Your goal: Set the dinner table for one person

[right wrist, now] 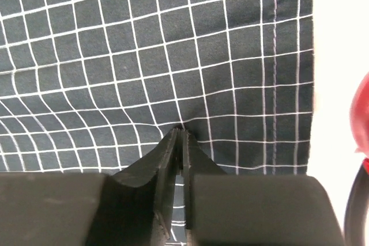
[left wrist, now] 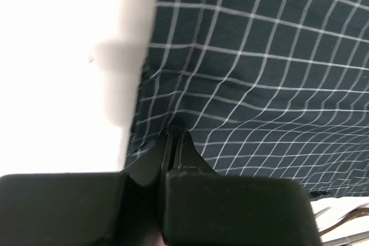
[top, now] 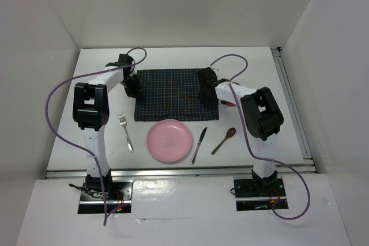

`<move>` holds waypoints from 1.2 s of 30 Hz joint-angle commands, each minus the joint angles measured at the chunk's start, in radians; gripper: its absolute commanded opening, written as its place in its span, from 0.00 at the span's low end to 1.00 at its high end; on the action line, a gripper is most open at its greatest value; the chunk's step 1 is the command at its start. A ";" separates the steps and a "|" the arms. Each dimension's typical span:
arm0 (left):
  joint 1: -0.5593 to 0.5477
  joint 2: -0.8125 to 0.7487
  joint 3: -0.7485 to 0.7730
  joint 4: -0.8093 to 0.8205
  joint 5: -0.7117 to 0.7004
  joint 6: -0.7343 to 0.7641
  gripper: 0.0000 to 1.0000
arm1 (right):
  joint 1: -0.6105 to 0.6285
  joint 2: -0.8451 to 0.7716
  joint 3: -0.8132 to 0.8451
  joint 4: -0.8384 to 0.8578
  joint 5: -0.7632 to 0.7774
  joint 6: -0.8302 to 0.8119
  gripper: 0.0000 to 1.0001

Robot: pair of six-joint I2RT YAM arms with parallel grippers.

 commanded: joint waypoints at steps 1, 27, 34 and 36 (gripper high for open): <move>0.001 -0.072 0.061 -0.101 -0.062 0.028 0.00 | -0.002 -0.056 0.062 -0.044 0.014 -0.107 0.18; -0.231 -0.812 -0.569 -0.007 -0.131 -0.001 0.45 | -0.468 -0.464 -0.132 -0.196 -0.188 -0.141 0.89; -0.249 -0.799 -0.525 -0.029 -0.174 -0.001 0.42 | -0.468 -0.328 -0.122 -0.136 -0.210 -0.141 0.73; -0.249 -0.799 -0.524 -0.038 -0.184 -0.001 0.42 | -0.468 -0.308 -0.122 -0.127 -0.219 -0.141 0.65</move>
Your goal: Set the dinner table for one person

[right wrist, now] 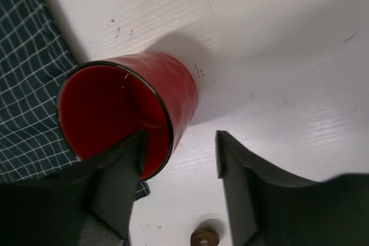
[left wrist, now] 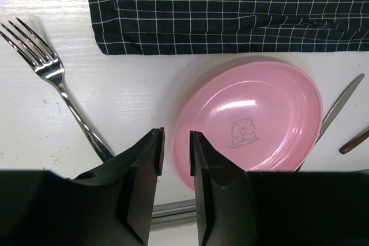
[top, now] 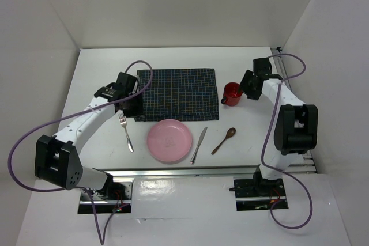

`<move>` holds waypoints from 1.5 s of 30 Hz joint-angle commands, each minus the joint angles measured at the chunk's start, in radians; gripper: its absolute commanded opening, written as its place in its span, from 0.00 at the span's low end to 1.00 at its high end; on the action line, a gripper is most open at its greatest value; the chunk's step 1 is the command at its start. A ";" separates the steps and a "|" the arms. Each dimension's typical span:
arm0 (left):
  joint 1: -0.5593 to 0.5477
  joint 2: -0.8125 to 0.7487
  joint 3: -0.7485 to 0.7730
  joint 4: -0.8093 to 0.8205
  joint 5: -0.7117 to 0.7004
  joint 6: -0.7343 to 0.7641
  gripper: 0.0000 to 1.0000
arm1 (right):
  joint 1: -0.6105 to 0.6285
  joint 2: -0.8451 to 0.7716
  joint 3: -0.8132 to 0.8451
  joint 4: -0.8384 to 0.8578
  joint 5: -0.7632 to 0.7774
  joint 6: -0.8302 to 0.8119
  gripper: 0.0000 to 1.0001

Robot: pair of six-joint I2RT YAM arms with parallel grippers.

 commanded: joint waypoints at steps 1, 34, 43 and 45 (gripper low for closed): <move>-0.004 -0.027 0.046 0.006 -0.031 -0.020 0.40 | 0.001 0.035 0.012 0.054 -0.024 0.001 0.59; -0.075 -0.091 0.029 -0.038 0.041 -0.019 0.47 | 0.286 0.578 0.982 -0.183 0.228 -0.040 0.00; -0.084 -0.093 -0.012 -0.075 -0.006 -0.010 0.47 | 0.286 0.589 0.952 -0.214 0.218 -0.040 0.00; -0.084 -0.102 -0.012 -0.075 -0.006 0.000 0.47 | 0.286 0.579 0.924 -0.203 0.218 -0.031 0.00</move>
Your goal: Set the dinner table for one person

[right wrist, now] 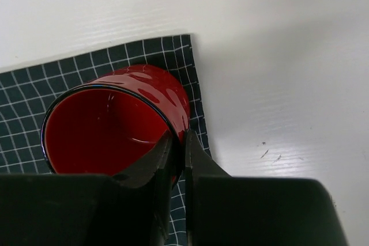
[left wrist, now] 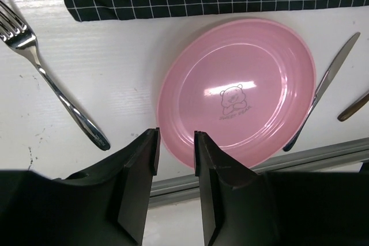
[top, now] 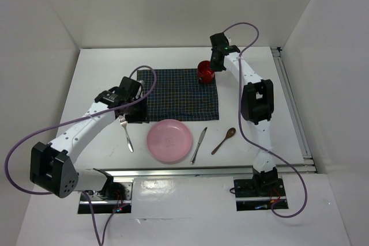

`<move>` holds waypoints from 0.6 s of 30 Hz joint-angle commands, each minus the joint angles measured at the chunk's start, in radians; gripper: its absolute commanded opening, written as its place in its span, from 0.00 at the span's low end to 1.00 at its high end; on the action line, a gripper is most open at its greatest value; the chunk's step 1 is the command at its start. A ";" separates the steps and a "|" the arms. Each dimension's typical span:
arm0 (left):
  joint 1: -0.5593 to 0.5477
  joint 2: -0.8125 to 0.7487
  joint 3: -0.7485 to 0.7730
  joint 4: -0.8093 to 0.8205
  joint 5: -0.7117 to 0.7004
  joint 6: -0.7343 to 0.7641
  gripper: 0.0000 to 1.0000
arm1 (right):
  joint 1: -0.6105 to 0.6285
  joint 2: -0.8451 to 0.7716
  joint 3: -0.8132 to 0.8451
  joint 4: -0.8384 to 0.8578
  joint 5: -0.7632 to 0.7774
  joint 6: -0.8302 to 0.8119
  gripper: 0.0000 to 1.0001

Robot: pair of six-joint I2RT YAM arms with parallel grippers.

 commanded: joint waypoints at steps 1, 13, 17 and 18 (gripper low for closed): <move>-0.005 -0.033 -0.001 -0.009 -0.028 0.031 0.47 | 0.000 -0.095 -0.024 0.053 0.007 0.012 0.00; -0.043 -0.091 -0.151 0.084 0.101 -0.011 0.86 | 0.011 -0.083 -0.044 0.053 0.030 0.021 0.79; -0.052 -0.058 -0.231 0.149 0.144 -0.061 0.90 | 0.020 -0.213 -0.087 0.067 0.040 0.021 1.00; -0.052 -0.044 -0.254 0.158 0.144 -0.061 0.90 | 0.020 -0.241 -0.112 0.067 0.051 0.021 1.00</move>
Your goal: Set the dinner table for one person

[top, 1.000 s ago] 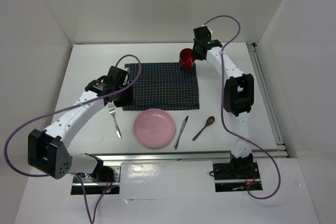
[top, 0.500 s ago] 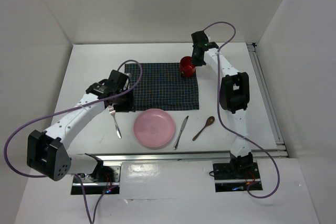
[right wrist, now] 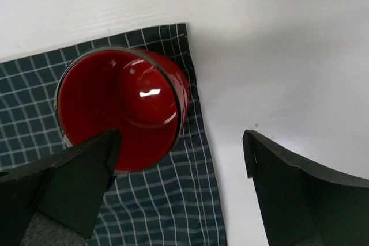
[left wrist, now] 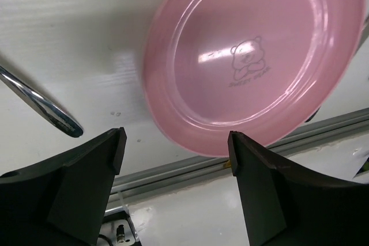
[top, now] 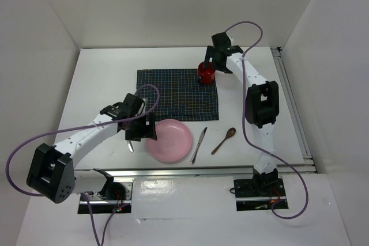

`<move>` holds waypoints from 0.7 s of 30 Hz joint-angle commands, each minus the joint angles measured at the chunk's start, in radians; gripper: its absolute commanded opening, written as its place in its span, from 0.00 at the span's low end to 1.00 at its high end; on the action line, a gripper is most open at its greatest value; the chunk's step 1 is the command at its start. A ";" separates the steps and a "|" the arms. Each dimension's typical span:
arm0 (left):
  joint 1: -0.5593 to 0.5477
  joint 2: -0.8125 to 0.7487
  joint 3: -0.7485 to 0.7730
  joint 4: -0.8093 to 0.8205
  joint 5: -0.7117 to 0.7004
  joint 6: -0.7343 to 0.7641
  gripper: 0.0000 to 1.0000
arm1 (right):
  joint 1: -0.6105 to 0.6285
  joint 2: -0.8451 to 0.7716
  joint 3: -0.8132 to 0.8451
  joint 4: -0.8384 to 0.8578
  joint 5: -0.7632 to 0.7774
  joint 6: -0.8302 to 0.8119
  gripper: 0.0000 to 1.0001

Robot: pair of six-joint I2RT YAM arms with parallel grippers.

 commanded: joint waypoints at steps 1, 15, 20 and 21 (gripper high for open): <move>-0.007 0.018 -0.040 0.076 0.045 -0.054 0.90 | 0.014 -0.200 -0.037 0.047 0.039 0.009 1.00; -0.025 0.152 -0.135 0.194 -0.039 -0.184 0.46 | 0.014 -0.659 -0.413 0.156 0.004 0.018 1.00; -0.025 0.082 0.007 -0.022 -0.080 -0.184 0.00 | 0.014 -0.732 -0.435 0.110 0.024 0.018 1.00; -0.025 0.060 0.040 -0.057 -0.090 -0.169 0.00 | 0.014 -0.760 -0.435 0.100 0.024 0.018 1.00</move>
